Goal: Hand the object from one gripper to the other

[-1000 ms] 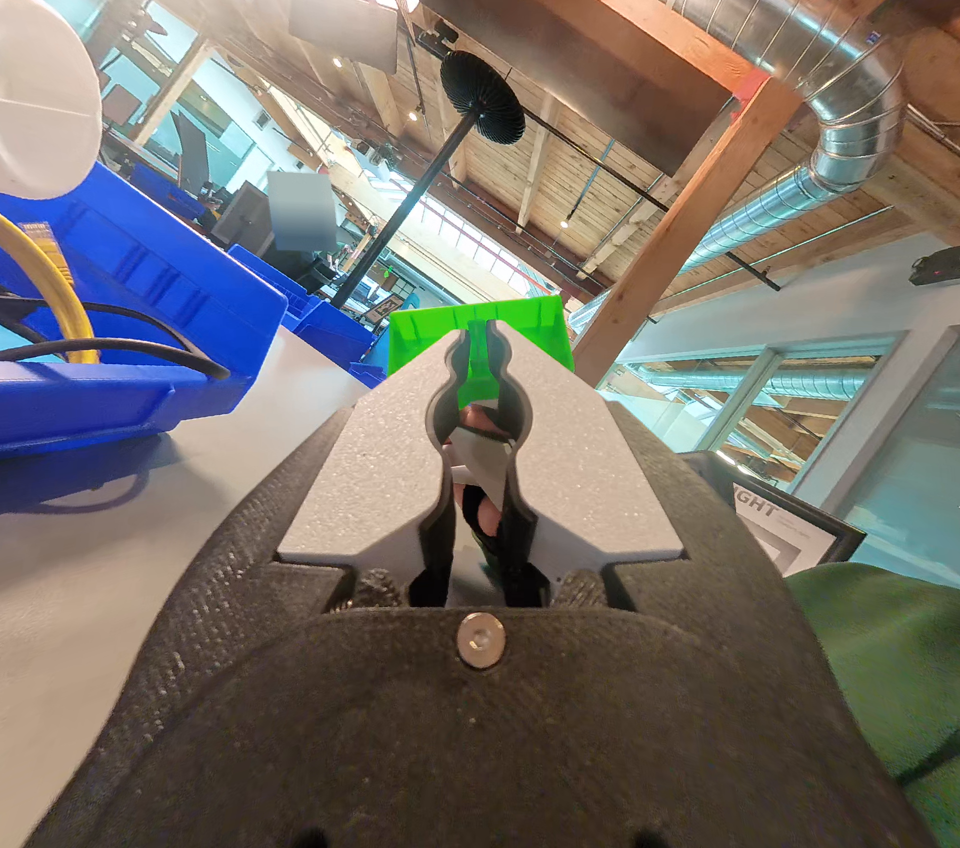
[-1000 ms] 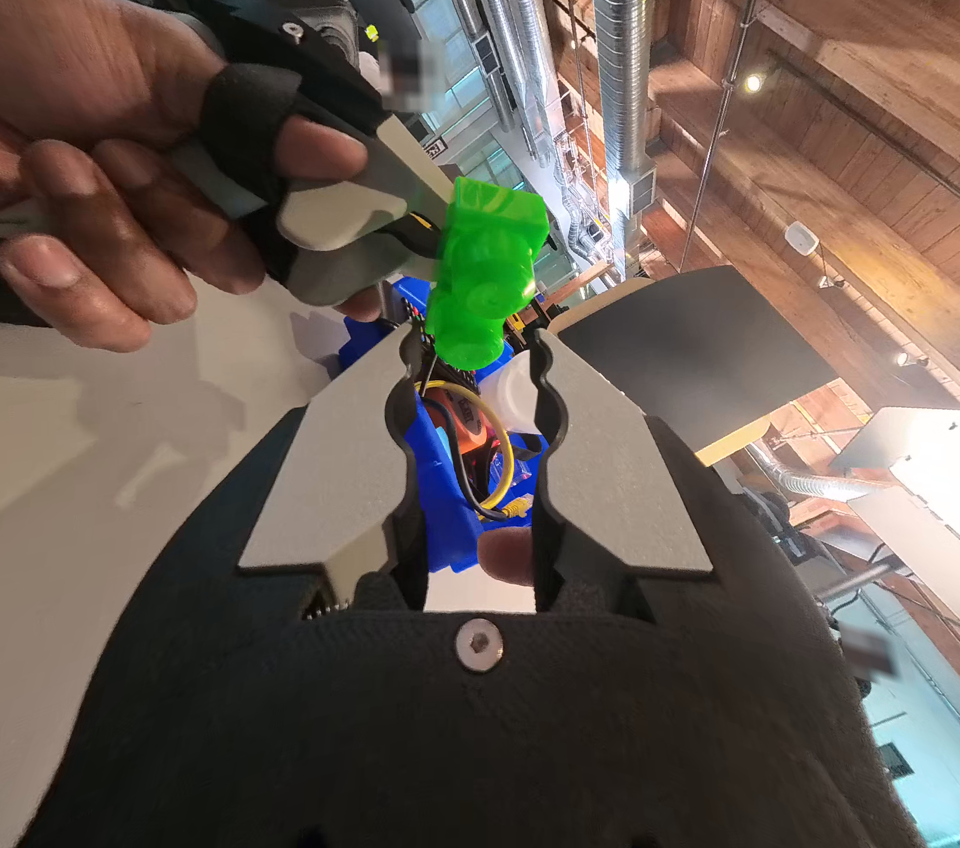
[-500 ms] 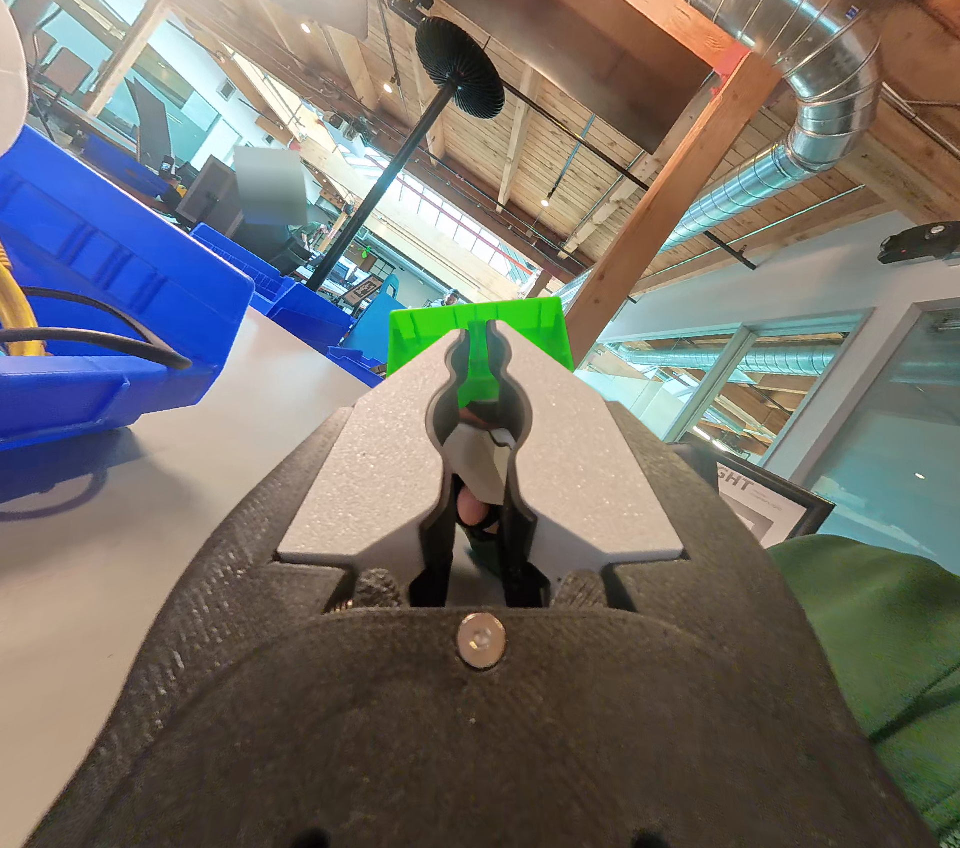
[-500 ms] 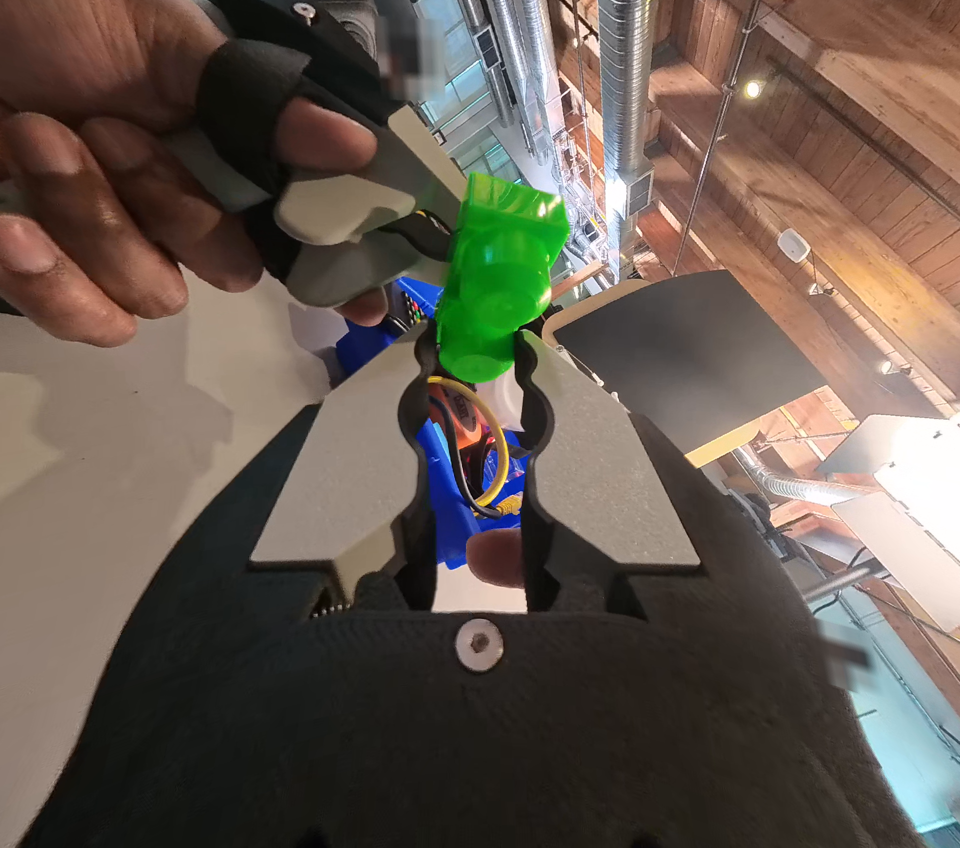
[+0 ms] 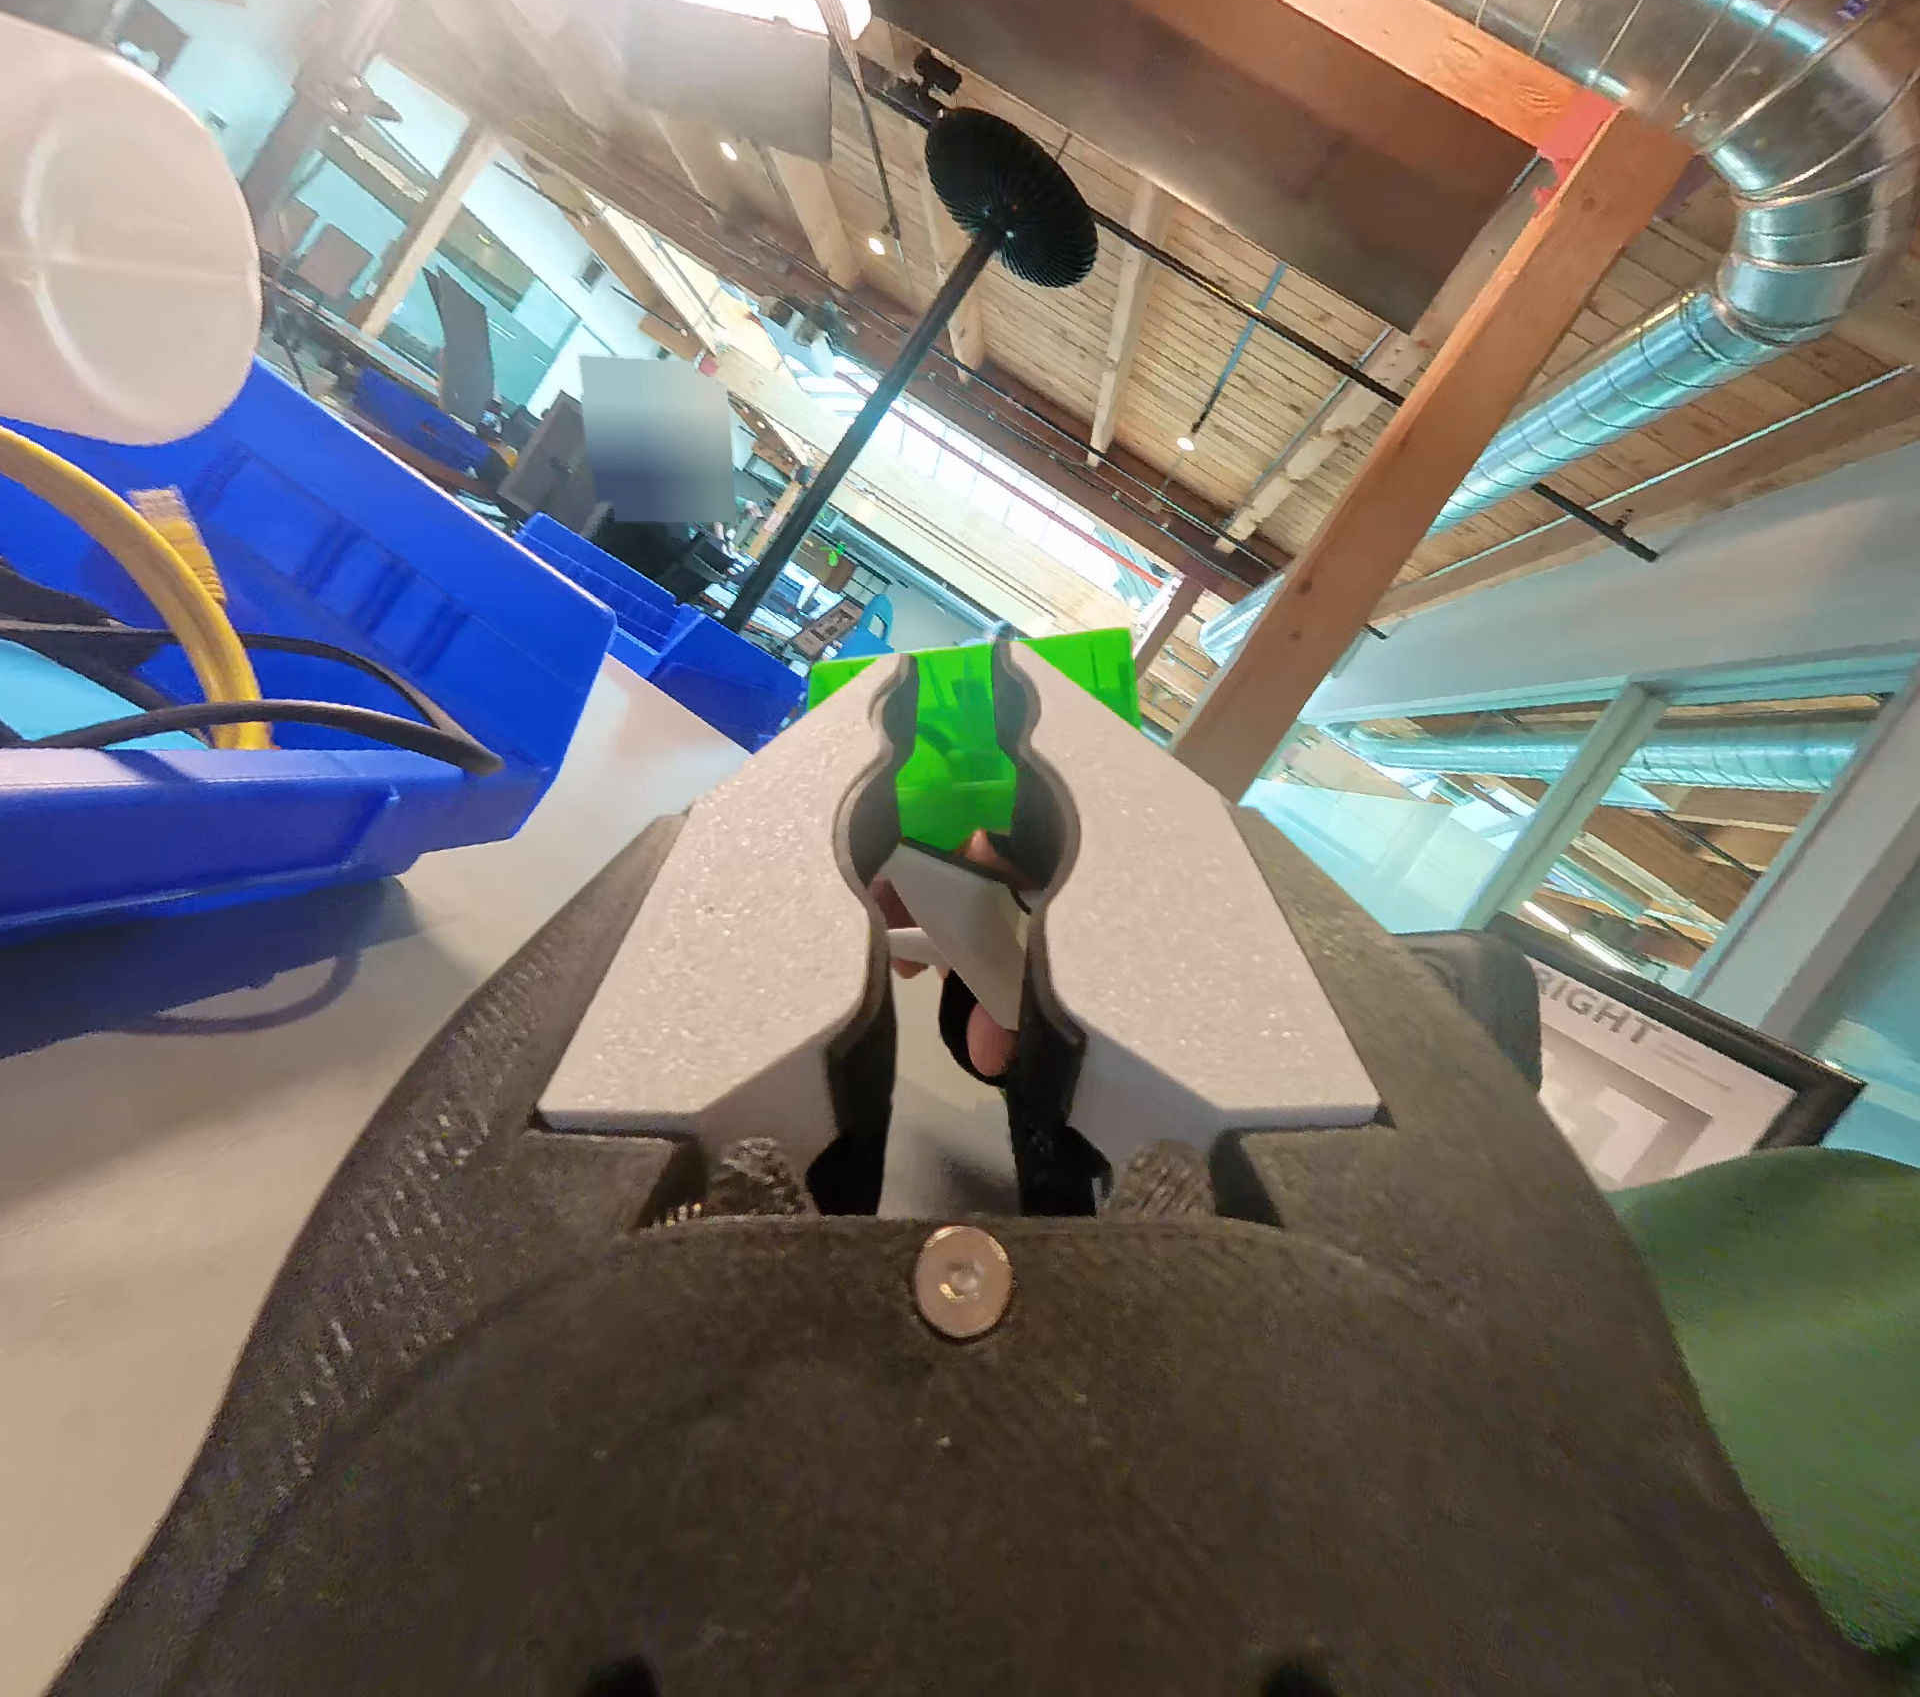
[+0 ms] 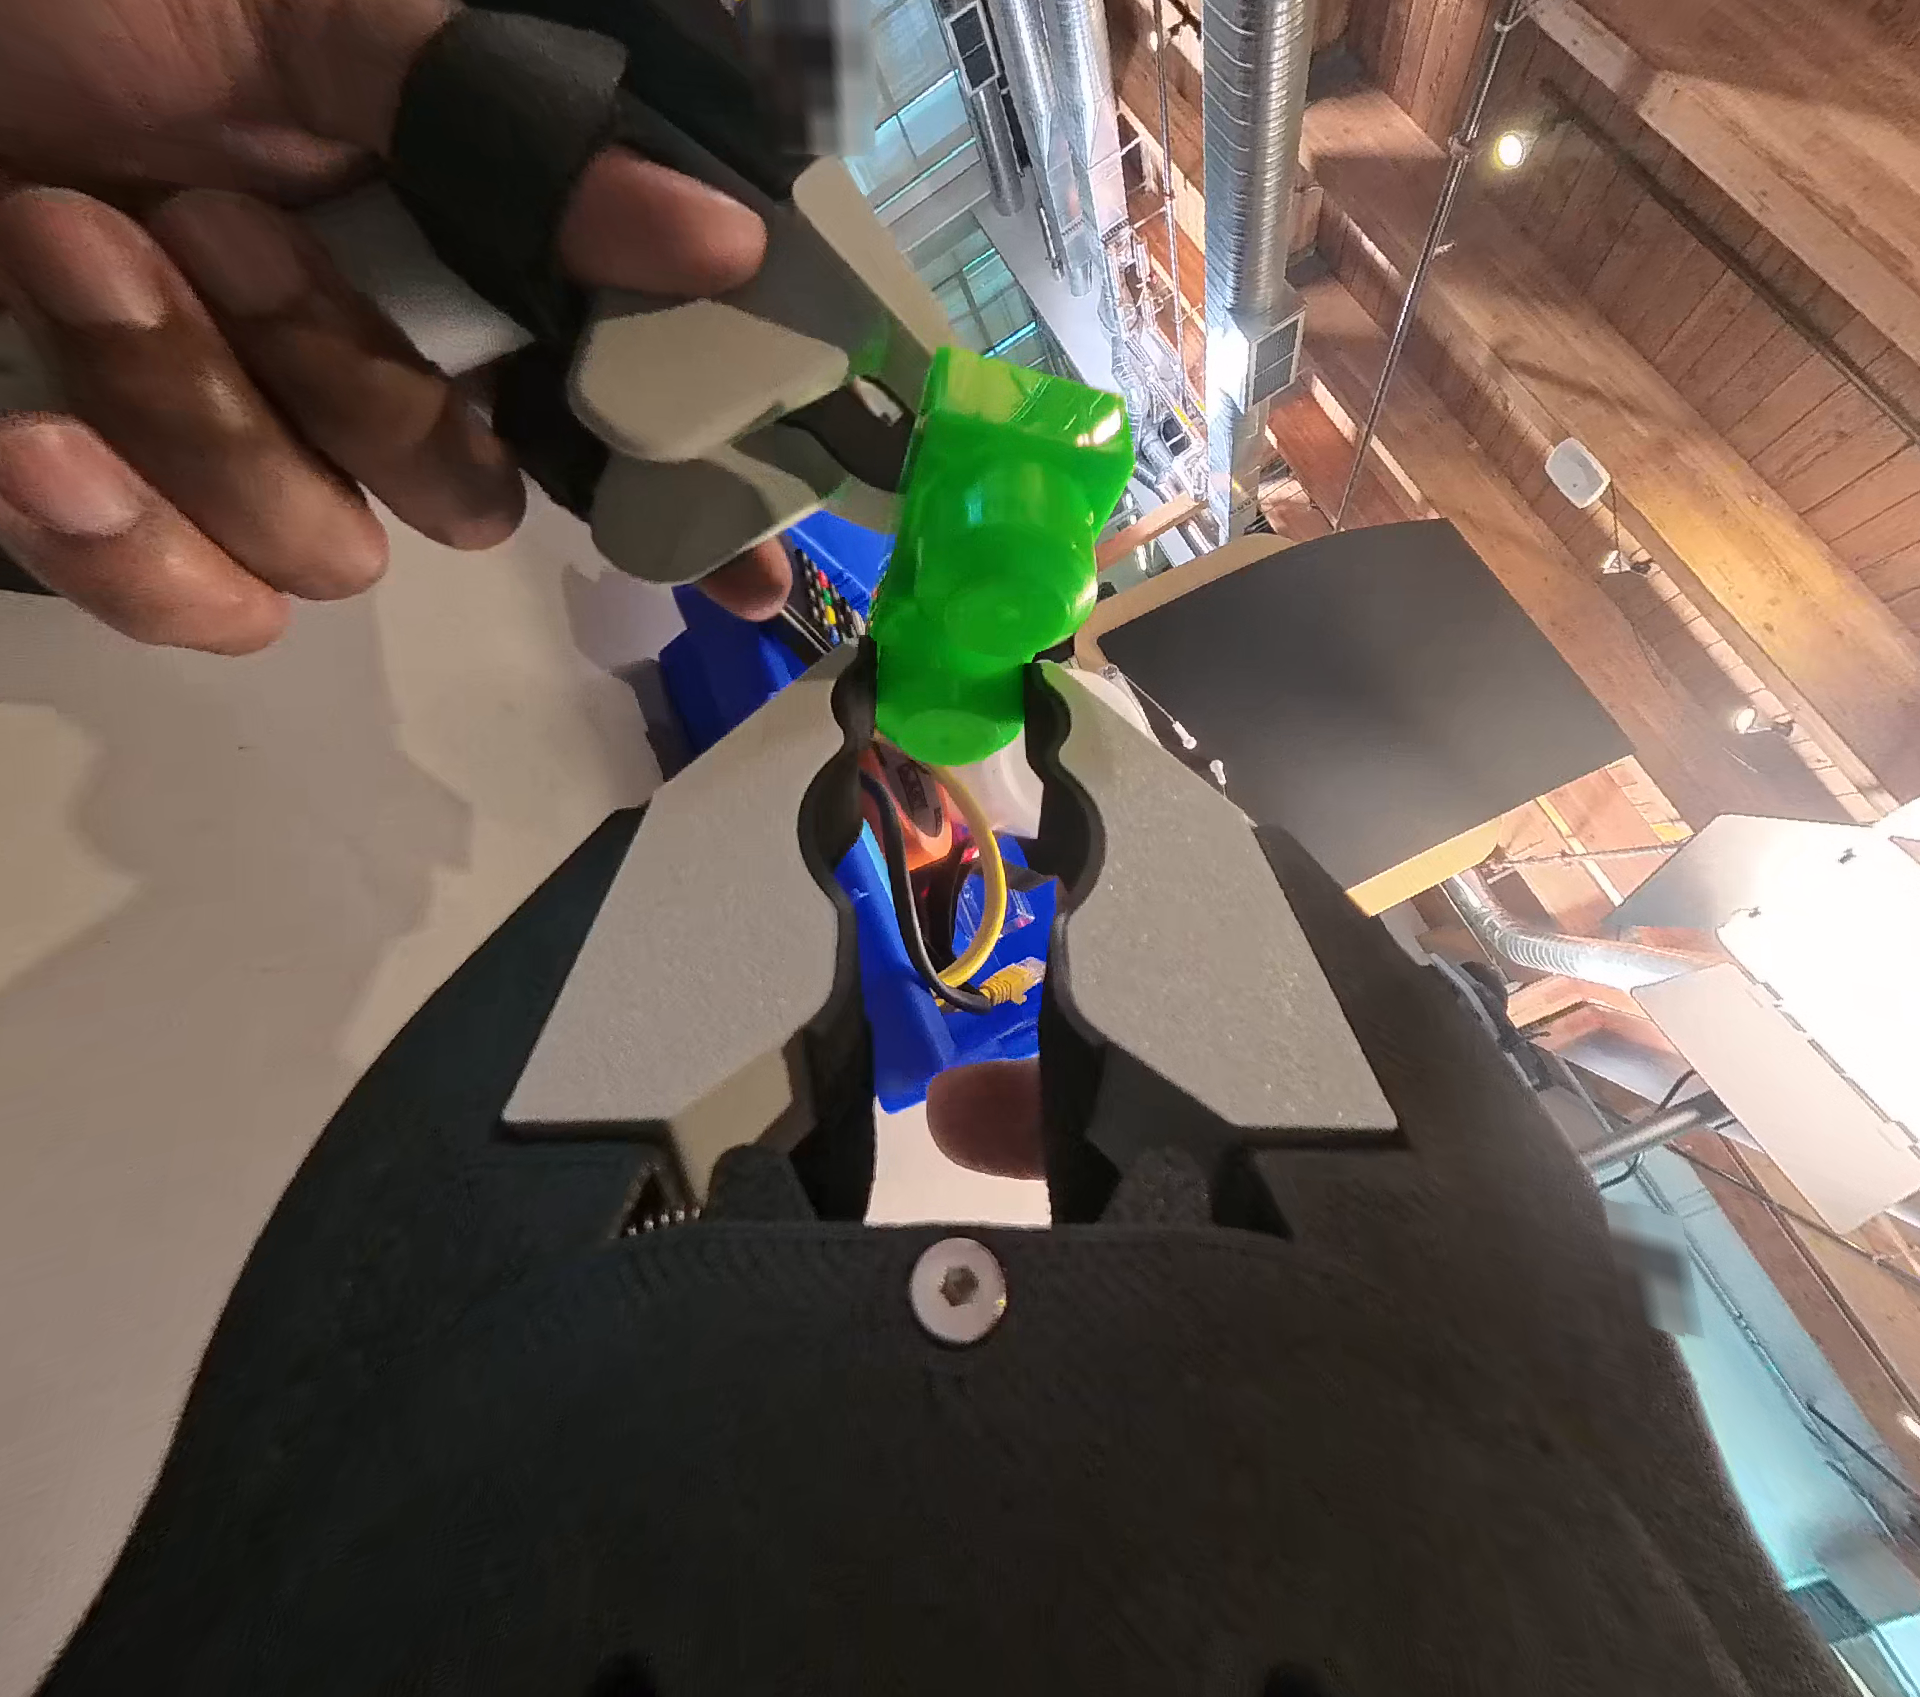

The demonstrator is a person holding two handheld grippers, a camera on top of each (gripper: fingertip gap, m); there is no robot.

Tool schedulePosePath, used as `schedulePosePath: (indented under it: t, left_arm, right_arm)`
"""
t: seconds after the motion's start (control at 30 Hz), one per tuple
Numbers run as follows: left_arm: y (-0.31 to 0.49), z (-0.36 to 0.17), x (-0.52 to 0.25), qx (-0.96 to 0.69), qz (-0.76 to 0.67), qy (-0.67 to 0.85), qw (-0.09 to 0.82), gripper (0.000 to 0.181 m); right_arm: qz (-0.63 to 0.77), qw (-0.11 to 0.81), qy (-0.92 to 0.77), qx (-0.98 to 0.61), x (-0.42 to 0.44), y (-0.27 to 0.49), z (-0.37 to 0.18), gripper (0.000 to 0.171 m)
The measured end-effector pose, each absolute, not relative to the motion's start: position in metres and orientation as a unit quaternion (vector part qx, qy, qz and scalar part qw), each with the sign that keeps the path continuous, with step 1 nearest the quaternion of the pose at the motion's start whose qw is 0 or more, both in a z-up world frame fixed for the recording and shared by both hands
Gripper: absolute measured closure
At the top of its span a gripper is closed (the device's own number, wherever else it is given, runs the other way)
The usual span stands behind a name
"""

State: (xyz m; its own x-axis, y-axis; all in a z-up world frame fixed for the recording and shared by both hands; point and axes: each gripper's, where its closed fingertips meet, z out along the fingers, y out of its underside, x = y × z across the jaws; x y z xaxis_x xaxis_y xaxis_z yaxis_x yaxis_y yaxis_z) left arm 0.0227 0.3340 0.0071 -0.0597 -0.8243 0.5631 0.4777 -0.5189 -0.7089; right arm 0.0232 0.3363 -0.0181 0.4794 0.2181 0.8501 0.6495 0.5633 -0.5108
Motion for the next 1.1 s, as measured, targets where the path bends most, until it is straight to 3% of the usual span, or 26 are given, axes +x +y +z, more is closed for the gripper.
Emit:
schedulePosePath:
  t: [0.27, 0.6, 1.1]
  left_arm:
    - [0.337, 0.015, 0.016, -0.511, -0.64, 0.184, 0.543, 0.151]
    - [0.325, 0.004, 0.037, -0.526, -0.412, 0.317, 0.674, 0.126]
    - [0.334, -0.018, 0.044, -0.567, -0.347, 0.348, 0.661, 0.128]
  right_arm:
    - [-0.188, 0.722, -0.467, -0.475, 0.038, 0.353, -0.021, 0.142]
    - [-0.218, 0.704, -0.476, -0.48, 0.04, 0.359, -0.03, 0.142]
    - [-0.225, 0.701, -0.5, -0.456, 0.031, 0.353, -0.034, 0.142]
